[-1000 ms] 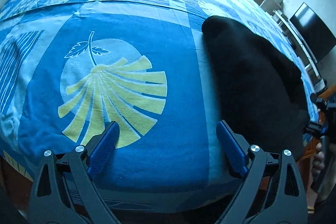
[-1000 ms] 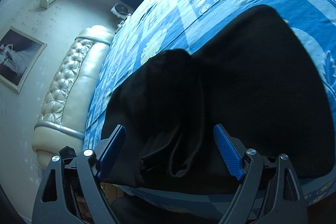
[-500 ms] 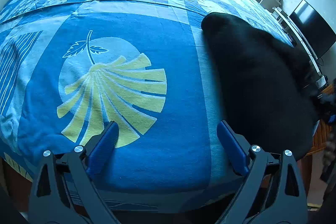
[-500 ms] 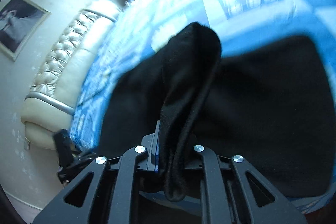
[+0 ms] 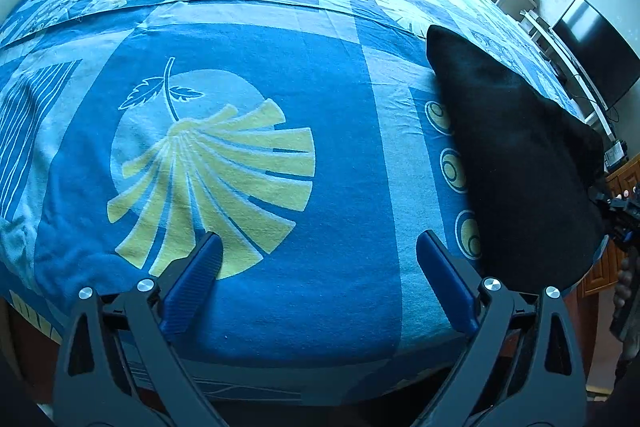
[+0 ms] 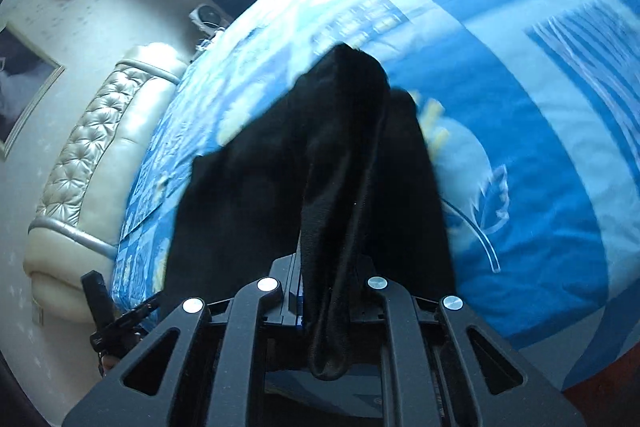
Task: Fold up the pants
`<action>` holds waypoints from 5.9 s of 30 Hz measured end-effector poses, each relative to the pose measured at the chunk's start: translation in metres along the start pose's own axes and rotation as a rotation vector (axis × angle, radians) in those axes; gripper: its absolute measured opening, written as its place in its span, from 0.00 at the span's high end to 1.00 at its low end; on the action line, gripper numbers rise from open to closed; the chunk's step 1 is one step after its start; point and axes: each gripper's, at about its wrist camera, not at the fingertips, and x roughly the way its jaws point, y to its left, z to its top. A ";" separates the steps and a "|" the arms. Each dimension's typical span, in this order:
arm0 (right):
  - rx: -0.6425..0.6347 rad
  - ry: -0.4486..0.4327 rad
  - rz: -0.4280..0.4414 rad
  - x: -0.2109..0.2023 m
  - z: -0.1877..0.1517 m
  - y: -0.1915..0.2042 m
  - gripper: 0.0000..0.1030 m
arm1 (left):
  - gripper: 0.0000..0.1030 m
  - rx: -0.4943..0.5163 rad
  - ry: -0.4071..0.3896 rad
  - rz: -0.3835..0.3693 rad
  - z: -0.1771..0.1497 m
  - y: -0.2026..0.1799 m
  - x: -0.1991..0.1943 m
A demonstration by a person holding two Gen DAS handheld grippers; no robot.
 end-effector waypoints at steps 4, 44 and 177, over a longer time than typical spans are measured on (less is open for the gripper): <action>0.019 0.002 0.023 0.003 0.002 -0.002 0.88 | 0.05 0.011 0.000 0.010 -0.001 -0.002 0.000; 0.359 -0.222 0.126 -0.086 -0.004 -0.094 0.28 | 0.05 -0.030 0.005 -0.164 0.002 -0.009 -0.013; -0.009 0.201 0.256 0.071 -0.008 0.047 0.34 | 0.21 -0.081 -0.056 -0.238 -0.015 0.069 -0.064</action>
